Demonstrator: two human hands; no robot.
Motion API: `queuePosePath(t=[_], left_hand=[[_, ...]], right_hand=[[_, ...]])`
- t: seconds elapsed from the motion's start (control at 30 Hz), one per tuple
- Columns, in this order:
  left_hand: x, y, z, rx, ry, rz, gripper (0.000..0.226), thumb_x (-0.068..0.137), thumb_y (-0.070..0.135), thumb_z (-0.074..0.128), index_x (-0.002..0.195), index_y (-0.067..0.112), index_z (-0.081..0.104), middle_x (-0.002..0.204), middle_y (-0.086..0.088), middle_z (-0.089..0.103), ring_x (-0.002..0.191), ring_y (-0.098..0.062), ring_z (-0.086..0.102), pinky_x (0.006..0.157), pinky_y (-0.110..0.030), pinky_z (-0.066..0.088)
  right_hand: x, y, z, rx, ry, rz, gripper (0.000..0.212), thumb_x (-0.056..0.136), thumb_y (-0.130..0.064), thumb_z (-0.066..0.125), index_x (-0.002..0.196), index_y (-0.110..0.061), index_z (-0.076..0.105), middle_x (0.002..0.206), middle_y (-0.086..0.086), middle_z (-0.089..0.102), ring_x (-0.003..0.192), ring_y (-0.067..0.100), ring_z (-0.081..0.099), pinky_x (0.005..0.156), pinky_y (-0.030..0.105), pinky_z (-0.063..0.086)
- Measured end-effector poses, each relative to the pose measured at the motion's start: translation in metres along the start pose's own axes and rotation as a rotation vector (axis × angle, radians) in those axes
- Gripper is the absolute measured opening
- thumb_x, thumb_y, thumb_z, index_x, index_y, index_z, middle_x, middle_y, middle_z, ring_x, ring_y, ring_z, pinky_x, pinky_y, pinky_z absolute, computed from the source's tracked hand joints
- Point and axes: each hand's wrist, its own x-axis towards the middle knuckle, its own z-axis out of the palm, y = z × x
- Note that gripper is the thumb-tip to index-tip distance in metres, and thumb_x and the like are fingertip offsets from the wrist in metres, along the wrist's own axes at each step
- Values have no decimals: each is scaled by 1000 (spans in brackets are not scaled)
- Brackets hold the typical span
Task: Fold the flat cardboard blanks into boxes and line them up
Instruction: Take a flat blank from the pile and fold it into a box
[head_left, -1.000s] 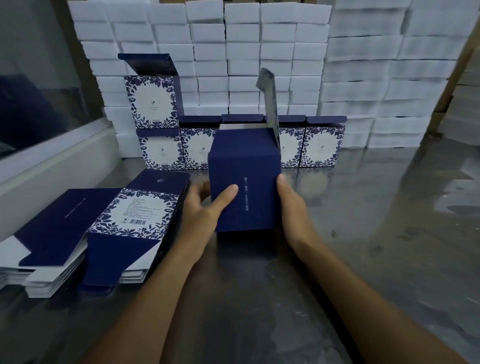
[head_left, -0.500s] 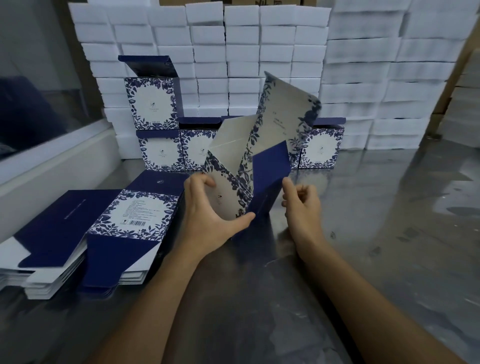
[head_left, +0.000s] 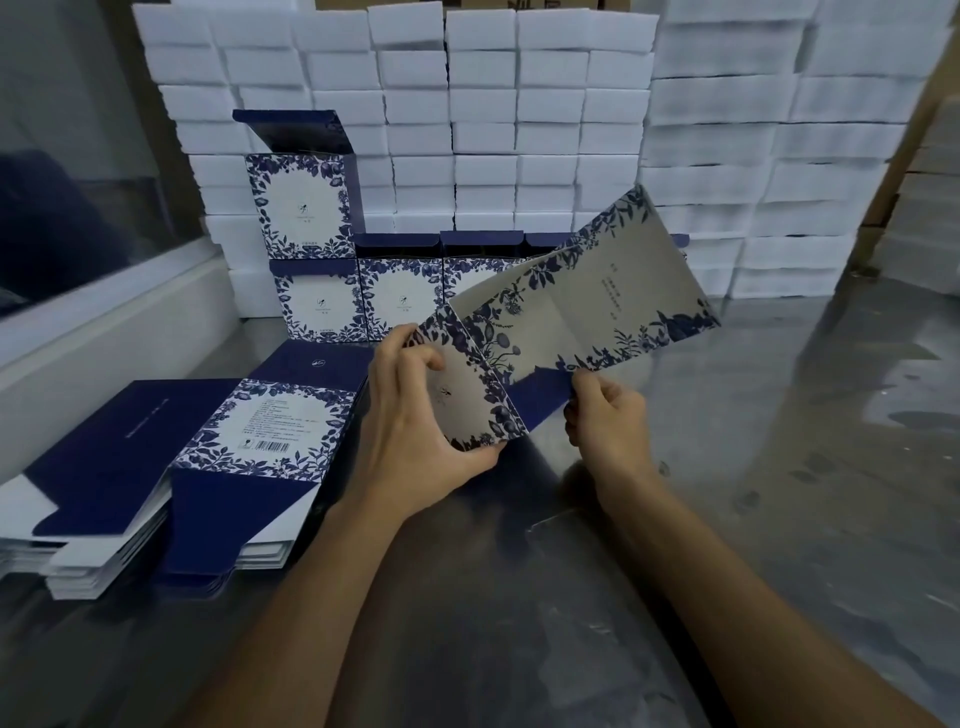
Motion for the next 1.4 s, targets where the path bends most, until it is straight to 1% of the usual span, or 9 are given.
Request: queuePosePath(t=[0.17, 0.43, 0.63, 0.8, 0.9, 1.03, 1.2, 1.3, 1.4], left_hand=[[-1, 1, 2, 59, 16, -17, 87, 50, 45, 88, 114, 17, 36, 146, -10, 25, 135, -28, 29, 96, -53, 47], [0, 1, 1, 104, 11, -6, 87, 49, 42, 90, 113, 18, 35, 146, -11, 25, 136, -31, 30, 94, -55, 47], [-1, 1, 2, 115, 52, -50, 89, 52, 59, 79, 116, 9, 44, 143, -15, 31, 131, -32, 33, 94, -52, 47], [-1, 3, 1, 145, 36, -49, 100, 49, 66, 80, 121, 7, 44, 143, -16, 34, 131, -33, 35, 96, -50, 45], [1, 5, 1, 82, 34, -58, 107, 50, 67, 79, 129, 4, 43, 142, -15, 35, 132, -32, 36, 101, -52, 42], [1, 8, 0, 0, 76, -128, 105, 56, 76, 71, 135, 17, 35, 134, 0, 43, 123, -21, 45, 97, -52, 42], [2, 7, 2, -243, 13, -208, 82, 76, 73, 57, 144, 39, 25, 112, 3, 54, 100, -12, 55, 87, -44, 50], [2, 9, 4, -362, 9, -206, 68, 84, 68, 49, 145, 54, 22, 85, -5, 59, 78, -17, 57, 74, -39, 50], [2, 12, 5, -452, 22, -206, 61, 87, 63, 46, 143, 58, 22, 85, -4, 64, 79, -20, 59, 73, -31, 48]], right_hand=[[-6, 2, 5, -39, -120, -41, 52, 104, -35, 50, 61, -7, 48, 50, 2, 39, 46, 11, 30, 45, 20, 28], [-8, -2, 7, -65, -137, -4, 56, 97, -12, 51, 43, -20, 41, 43, -2, 33, 42, 12, 24, 46, 25, 21], [-13, -5, 10, -29, -234, -22, 59, 102, -37, 53, 45, -22, 48, 48, -1, 44, 44, 11, 35, 47, 21, 30], [-14, -3, 14, -74, -257, -40, 62, 100, -14, 51, 40, -23, 36, 44, -6, 32, 45, 13, 24, 52, 32, 21], [-14, -2, 11, -57, -200, -60, 53, 103, -27, 53, 53, -10, 54, 50, 3, 48, 47, 17, 40, 50, 29, 33], [-11, -5, 12, 38, -136, -1, 35, 102, -43, 52, 94, -12, 66, 76, -12, 73, 68, -2, 66, 62, 20, 51], [-6, -7, 9, 81, -33, -19, 23, 100, -45, 51, 98, -23, 54, 104, 5, 68, 92, 18, 62, 84, 38, 51], [-7, -11, 8, 83, -39, -38, 35, 85, -60, 51, 100, -29, 57, 112, 6, 67, 99, 17, 63, 88, 37, 48], [-8, -14, 7, 58, -66, -68, 50, 75, -76, 47, 103, -35, 56, 114, -3, 68, 108, 14, 64, 100, 41, 48]])
